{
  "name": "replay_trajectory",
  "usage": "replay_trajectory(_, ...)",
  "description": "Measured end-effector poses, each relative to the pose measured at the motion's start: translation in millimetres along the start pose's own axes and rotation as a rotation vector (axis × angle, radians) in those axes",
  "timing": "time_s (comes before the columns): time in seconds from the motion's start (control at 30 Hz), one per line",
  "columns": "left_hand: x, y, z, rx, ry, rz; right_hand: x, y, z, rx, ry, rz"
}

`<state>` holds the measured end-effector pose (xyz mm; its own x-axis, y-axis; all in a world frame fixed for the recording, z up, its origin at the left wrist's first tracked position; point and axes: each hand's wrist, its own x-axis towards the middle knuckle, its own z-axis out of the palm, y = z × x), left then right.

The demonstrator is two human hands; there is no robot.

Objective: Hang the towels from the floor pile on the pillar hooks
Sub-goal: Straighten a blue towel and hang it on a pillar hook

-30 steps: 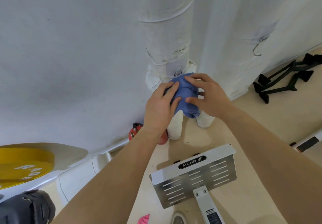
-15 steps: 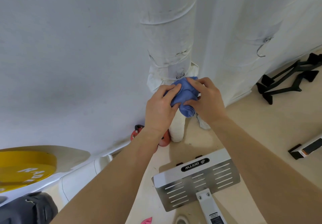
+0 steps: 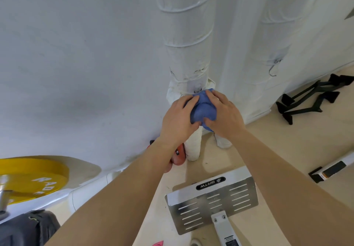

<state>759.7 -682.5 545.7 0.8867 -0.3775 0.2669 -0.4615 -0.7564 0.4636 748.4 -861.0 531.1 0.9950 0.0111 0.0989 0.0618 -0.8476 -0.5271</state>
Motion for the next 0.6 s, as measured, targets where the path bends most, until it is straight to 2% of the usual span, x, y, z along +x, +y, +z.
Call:
replay_trajectory(0.2,-4,20,-39,0.003,-0.095,-0.031,-10,-19,-38,-0.045,-0.045,0.069)
replay_trajectory(0.47,-47,19,-104,0.131,-0.252,-0.199,-51,-83,-70,-0.075,-0.105,0.084)
replay_trajectory(0.6,-97,10,-153,0.189,-0.342,-0.235,-85,-142,-68,-0.128,-0.253,0.063)
